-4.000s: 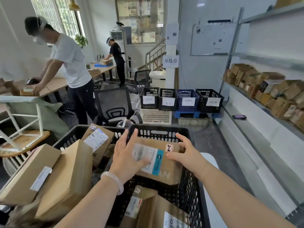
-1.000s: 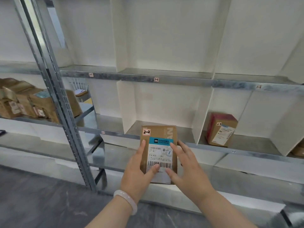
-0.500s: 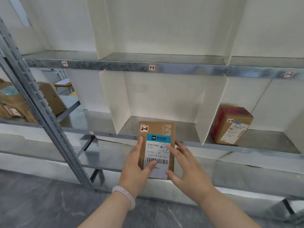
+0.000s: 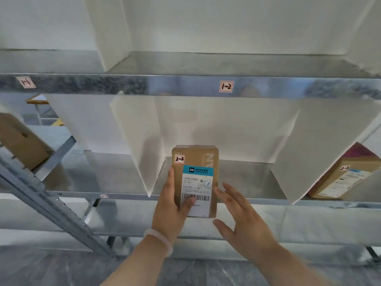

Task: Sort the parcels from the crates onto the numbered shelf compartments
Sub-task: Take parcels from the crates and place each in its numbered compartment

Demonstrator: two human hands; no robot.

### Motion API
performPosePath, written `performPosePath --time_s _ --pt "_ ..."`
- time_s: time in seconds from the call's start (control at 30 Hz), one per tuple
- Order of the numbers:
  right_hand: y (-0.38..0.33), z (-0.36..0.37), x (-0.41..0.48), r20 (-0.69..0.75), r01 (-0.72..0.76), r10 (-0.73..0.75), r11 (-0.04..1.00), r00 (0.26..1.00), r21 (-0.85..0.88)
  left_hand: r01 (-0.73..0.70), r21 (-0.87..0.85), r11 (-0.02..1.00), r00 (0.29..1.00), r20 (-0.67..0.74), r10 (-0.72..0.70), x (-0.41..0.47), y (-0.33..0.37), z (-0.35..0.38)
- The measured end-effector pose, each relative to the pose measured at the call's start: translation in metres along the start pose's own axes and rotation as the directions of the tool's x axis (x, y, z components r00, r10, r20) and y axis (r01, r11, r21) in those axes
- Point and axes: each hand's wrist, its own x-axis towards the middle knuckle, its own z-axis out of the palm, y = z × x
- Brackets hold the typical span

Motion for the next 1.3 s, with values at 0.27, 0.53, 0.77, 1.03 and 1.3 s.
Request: performPosePath --time_s 0.27,0.53,0.77,1.03,1.3 --pt "-0.002 0.029 0.041 0.054 -0.039 0.041 0.998 0.998 -0.044 0.075 -0.082 0.994 0.997 0.035 -0.073 0.055 -0.045 -0.006" --pt "-0.003 0.049 0.057 0.073 -0.050 0.055 0.996 0.996 -0.073 0.036 -0.110 0.993 0.999 -0.014 -0.038 0.078 -0.072 -0.005" --pt "0.001 0.059 0.064 0.039 -0.026 0.027 0.999 0.999 -0.029 0.032 -0.117 0.993 0.997 -0.060 -0.040 0.084 -0.074 -0.001" --pt "0.004 0.068 0.070 0.007 -0.020 0.020 0.999 1.000 0.027 0.082 -0.104 0.991 0.992 -0.086 -0.091 0.088 -0.089 0.003" --pt "0.001 0.065 0.067 -0.013 -0.015 0.015 0.999 1.000 0.052 0.090 -0.078 0.993 0.988 -0.121 -0.099 0.085 -0.085 0.007"
